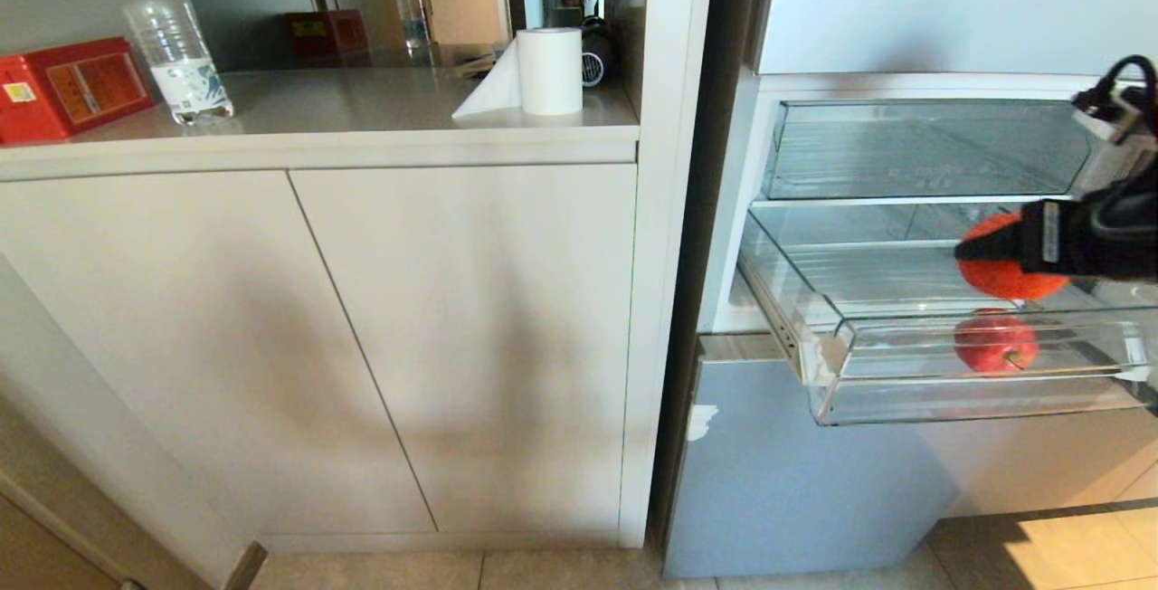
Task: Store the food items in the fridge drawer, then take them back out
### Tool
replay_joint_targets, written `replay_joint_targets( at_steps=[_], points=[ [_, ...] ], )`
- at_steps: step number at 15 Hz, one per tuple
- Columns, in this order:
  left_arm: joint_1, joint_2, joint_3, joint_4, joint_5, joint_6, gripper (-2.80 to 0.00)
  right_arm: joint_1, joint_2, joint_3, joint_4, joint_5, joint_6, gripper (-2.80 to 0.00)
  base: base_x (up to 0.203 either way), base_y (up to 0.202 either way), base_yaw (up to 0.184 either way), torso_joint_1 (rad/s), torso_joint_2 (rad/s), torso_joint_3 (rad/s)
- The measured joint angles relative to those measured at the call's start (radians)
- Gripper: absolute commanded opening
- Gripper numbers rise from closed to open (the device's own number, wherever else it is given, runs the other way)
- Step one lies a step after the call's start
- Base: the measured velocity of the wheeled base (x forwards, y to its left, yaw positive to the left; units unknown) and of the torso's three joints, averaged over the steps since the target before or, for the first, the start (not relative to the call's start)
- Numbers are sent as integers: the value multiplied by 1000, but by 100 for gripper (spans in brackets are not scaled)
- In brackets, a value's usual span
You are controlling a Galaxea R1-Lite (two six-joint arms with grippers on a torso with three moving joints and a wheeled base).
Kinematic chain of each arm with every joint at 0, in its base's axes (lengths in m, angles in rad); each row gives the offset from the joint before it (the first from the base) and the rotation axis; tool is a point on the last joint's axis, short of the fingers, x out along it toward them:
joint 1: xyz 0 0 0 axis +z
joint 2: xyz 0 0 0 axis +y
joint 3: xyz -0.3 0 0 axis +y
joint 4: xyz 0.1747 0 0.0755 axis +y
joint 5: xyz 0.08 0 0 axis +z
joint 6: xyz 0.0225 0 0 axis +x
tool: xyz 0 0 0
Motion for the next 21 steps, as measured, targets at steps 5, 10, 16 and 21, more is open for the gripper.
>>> replay_joint_targets(
  at_steps=[5, 10, 16, 21],
  points=[
    [0, 0, 0, 0, 0, 0, -280, 6, -588, 559, -152, 3, -50, -280, 0, 0, 0, 0, 0, 0],
    [0, 0, 0, 0, 0, 0, -280, 10, -1018, 899, -217, 98, -96, -280, 0, 0, 0, 0, 0, 0],
    [0, 0, 0, 0, 0, 0, -280, 10, -1187, 1164, -452, 118, -112, -280, 0, 0, 0, 0, 0, 0],
    [0, 0, 0, 0, 0, 0, -280, 10, -1203, 1306, -480, 112, -123, -280, 0, 0, 0, 0, 0, 0]
  ],
)
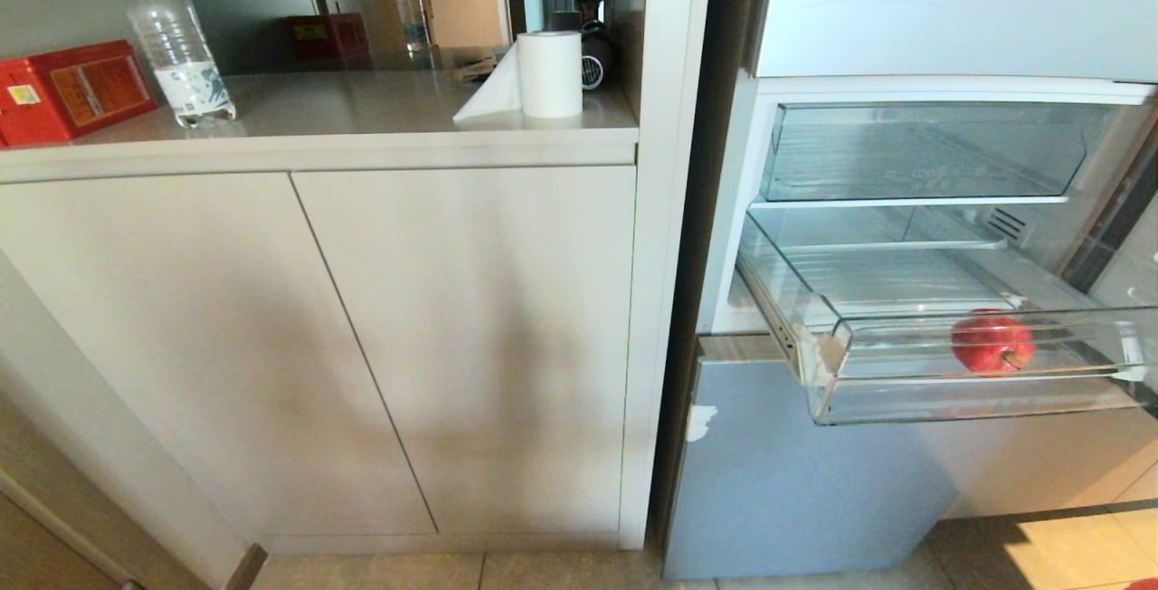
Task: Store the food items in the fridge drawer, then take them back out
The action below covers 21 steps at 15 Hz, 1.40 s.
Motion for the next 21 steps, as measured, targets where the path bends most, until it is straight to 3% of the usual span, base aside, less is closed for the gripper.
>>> replay_joint_targets(
  at_steps=[4, 11, 18, 21],
  points=[
    [0, 0, 0, 0, 0, 0, -280, -14, -19, 8, 96, -86, -13, -280, 0, 0, 0, 0, 0, 0],
    [0, 0, 0, 0, 0, 0, -280, -66, -235, 13, 94, -83, 4, -280, 0, 0, 0, 0, 0, 0],
    [0, 0, 0, 0, 0, 0, -280, -67, -266, 15, 96, -85, 29, -280, 0, 0, 0, 0, 0, 0],
    [0, 0, 0, 0, 0, 0, -280, -67, -266, 15, 96, -86, 31, -280, 3, 5, -142, 1, 2, 3]
  ],
)
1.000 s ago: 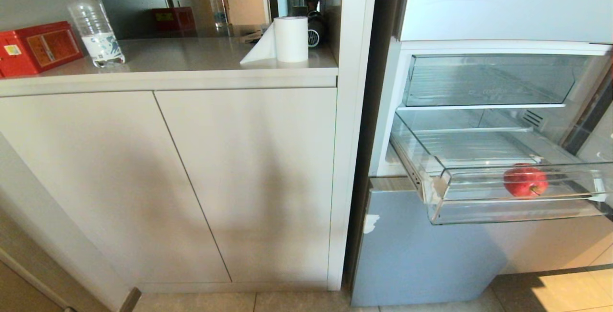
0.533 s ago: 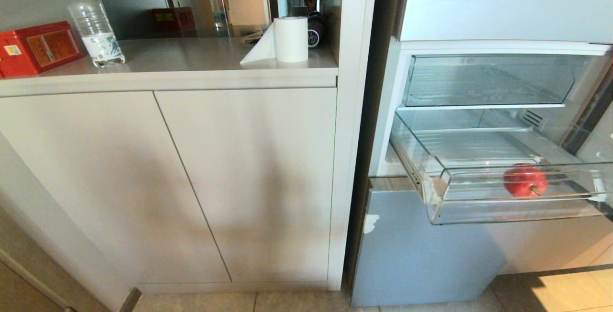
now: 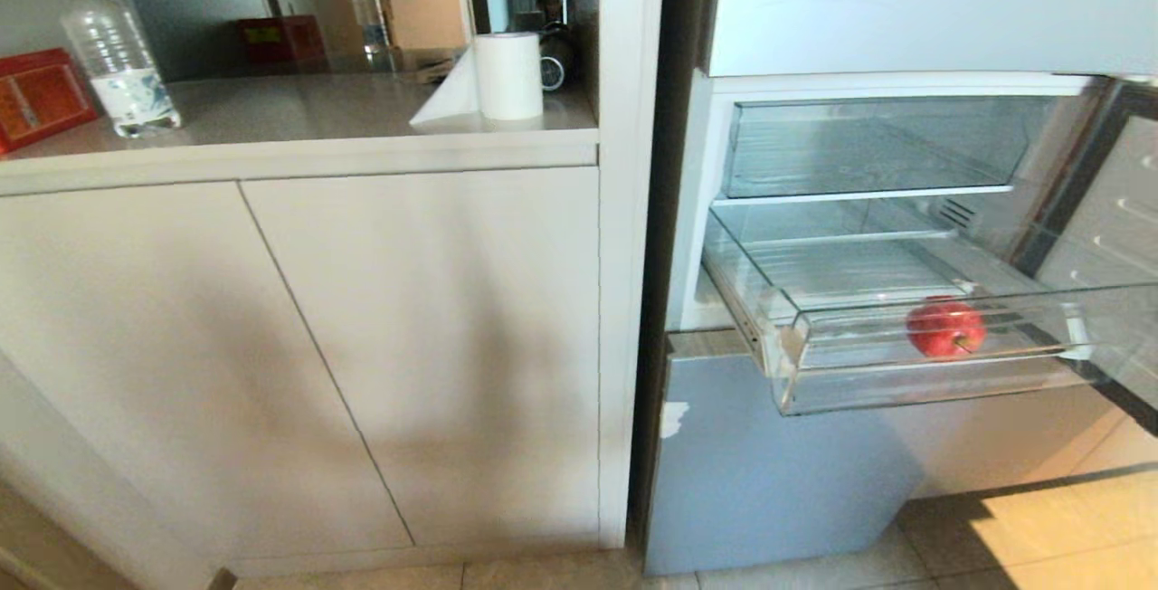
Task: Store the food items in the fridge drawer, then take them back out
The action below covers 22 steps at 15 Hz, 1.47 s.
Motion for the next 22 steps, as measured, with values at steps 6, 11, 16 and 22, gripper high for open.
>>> replay_joint_targets(
  at_steps=[6, 11, 16, 22],
  points=[
    [0, 0, 0, 0, 0, 0, -280, 0, 0, 0, 0, 0, 0, -280, -1, 7, -177, 2, 5, 2],
    [0, 0, 0, 0, 0, 0, -280, 0, -1, 0, 0, 1, 0, -280, -3, 5, -177, 4, 0, 4],
    [0, 0, 0, 0, 0, 0, -280, 0, 0, 0, 0, 1, -3, -280, -1, 3, -78, 2, 1, 2],
    [0, 0, 0, 0, 0, 0, -280, 0, 9, -63, 36, -8, -37, -280, 0, 0, 0, 0, 0, 0]
  ],
)
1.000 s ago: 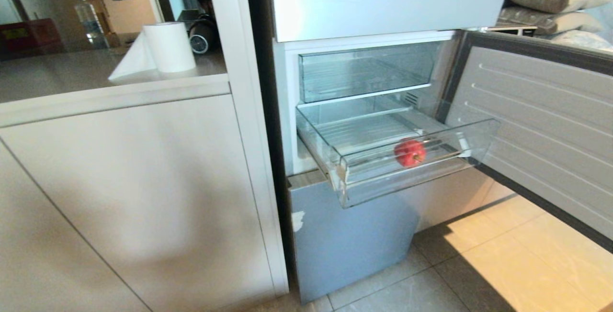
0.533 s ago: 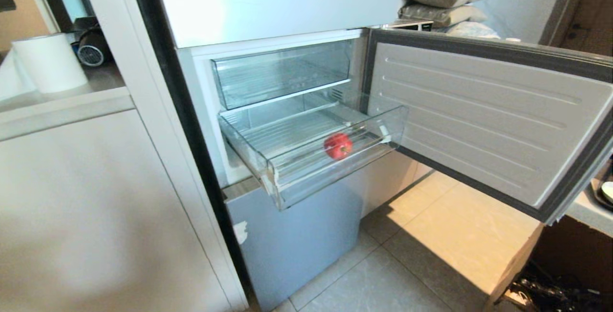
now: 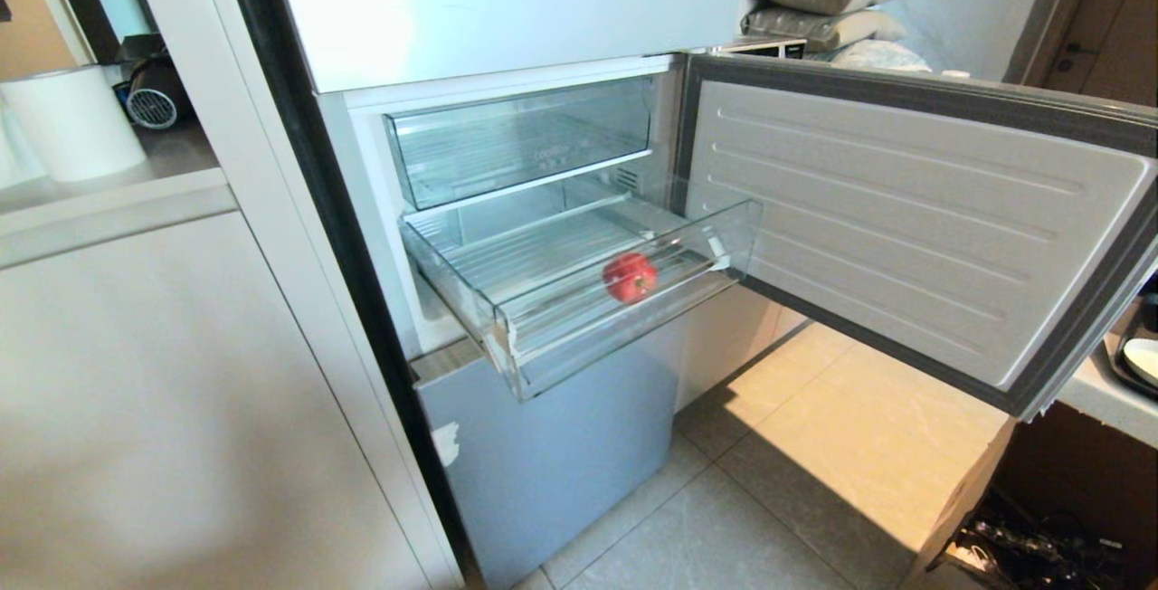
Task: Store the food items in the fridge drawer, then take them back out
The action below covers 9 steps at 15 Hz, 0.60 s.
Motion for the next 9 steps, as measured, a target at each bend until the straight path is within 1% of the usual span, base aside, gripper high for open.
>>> replay_joint_targets(
  at_steps=[2, 4, 5, 7, 8, 9],
  points=[
    [0, 0, 0, 0, 0, 0, -280, -2, 65, -131, 66, -26, -5, -280, 0, 0, 0, 0, 0, 0],
    [0, 0, 0, 0, 0, 0, -280, -11, 193, -252, 145, -87, -4, -280, 0, 0, 0, 0, 0, 0],
    [0, 0, 0, 0, 0, 0, -280, -16, 272, -290, 166, -127, 9, -280, 0, 0, 0, 0, 0, 0],
    [0, 0, 0, 0, 0, 0, -280, -30, 427, -335, 154, -200, 78, -280, 0, 0, 0, 0, 0, 0],
    [0, 0, 0, 0, 0, 0, -280, -64, 491, -349, 144, -208, 111, -280, 0, 0, 0, 0, 0, 0],
    [0, 0, 0, 0, 0, 0, -280, -130, 549, -362, 119, -190, 133, -280, 0, 0, 0, 0, 0, 0]
  ],
)
